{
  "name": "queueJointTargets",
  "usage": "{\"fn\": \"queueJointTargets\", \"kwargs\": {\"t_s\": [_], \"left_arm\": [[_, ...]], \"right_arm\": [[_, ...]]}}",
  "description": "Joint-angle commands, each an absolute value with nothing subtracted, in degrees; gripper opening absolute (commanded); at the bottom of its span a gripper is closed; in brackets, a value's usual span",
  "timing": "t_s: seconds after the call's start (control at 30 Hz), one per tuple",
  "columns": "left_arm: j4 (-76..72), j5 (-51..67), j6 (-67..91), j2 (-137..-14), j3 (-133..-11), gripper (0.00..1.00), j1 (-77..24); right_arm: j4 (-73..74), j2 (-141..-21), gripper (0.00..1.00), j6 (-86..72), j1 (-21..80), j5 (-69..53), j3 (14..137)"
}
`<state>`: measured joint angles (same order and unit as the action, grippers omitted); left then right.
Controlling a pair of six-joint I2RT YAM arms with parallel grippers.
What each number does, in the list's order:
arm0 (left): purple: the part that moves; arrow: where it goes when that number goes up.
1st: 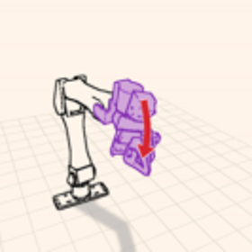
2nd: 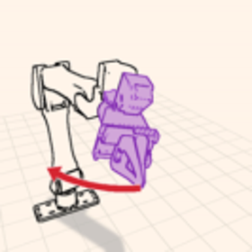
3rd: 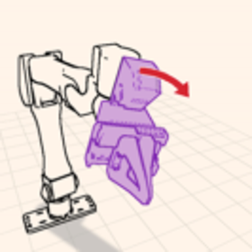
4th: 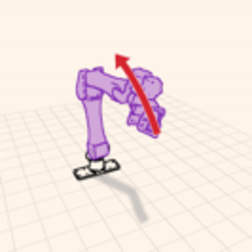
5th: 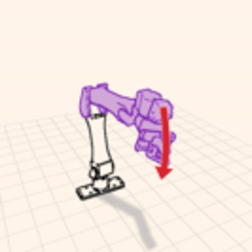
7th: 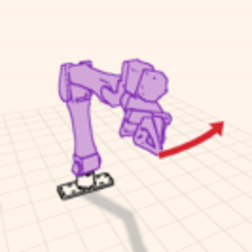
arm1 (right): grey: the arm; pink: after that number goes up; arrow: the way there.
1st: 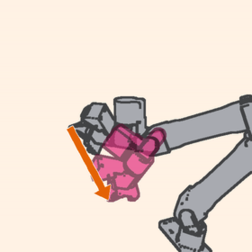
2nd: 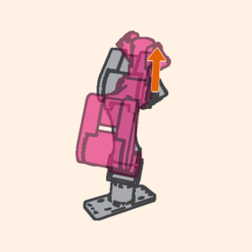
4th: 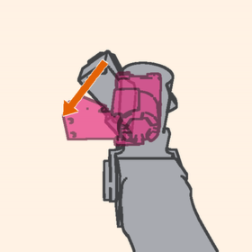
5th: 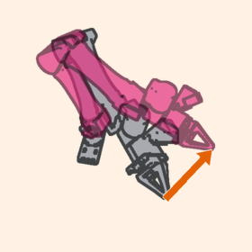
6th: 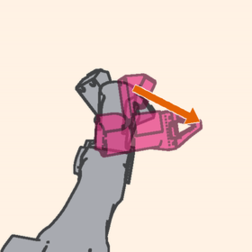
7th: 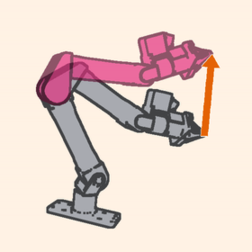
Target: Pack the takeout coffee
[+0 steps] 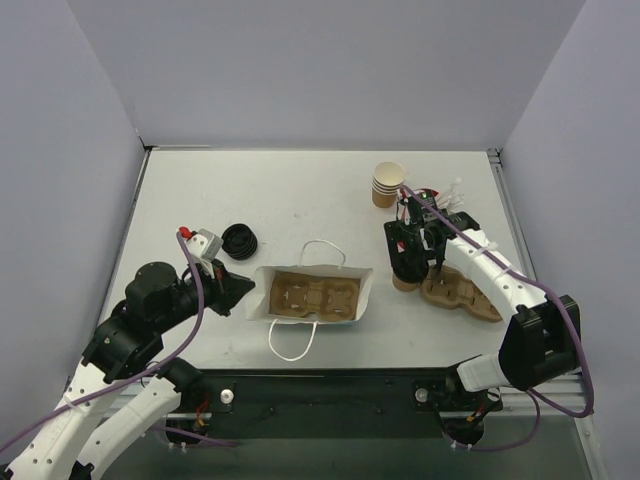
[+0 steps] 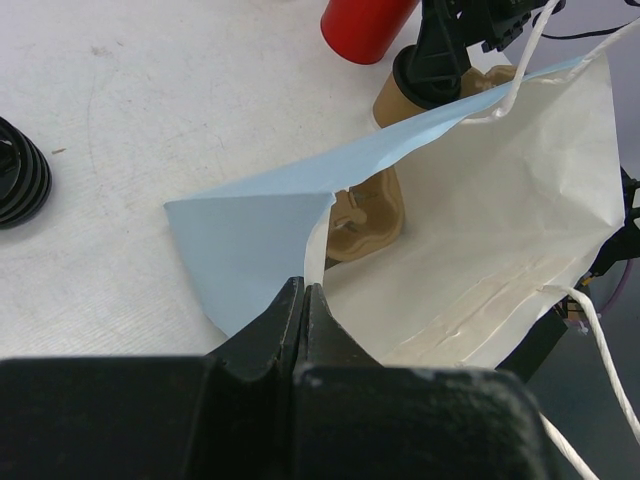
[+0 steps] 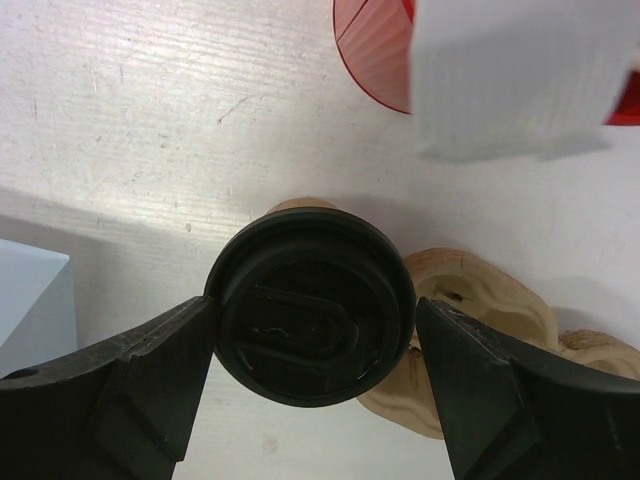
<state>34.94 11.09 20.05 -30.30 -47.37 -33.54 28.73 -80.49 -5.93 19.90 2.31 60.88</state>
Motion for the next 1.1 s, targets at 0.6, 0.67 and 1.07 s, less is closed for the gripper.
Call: {"fn": "queueJointTargets", "kwargs": {"t_s": [0.6,0.67,1.07], "left_arm": [[35.77,7.04,20.04,-31.11,-51.06,0.0,-33.22],[35.51,6.42,19.69,-31.11,-51.15,0.0,-33.22],[33.05,6.59,19.16,-32.25,-50.63,0.0,-33.22]], "right_arm": [[33.04,-76.91,0.52,-7.03,19.86,2.28,60.37],[35.49,-76.03,0.5,-6.77,20.12,2.46,63.7],[51.5,-69.7,0.47,-5.09,32.68,8.44,93.58]]}}
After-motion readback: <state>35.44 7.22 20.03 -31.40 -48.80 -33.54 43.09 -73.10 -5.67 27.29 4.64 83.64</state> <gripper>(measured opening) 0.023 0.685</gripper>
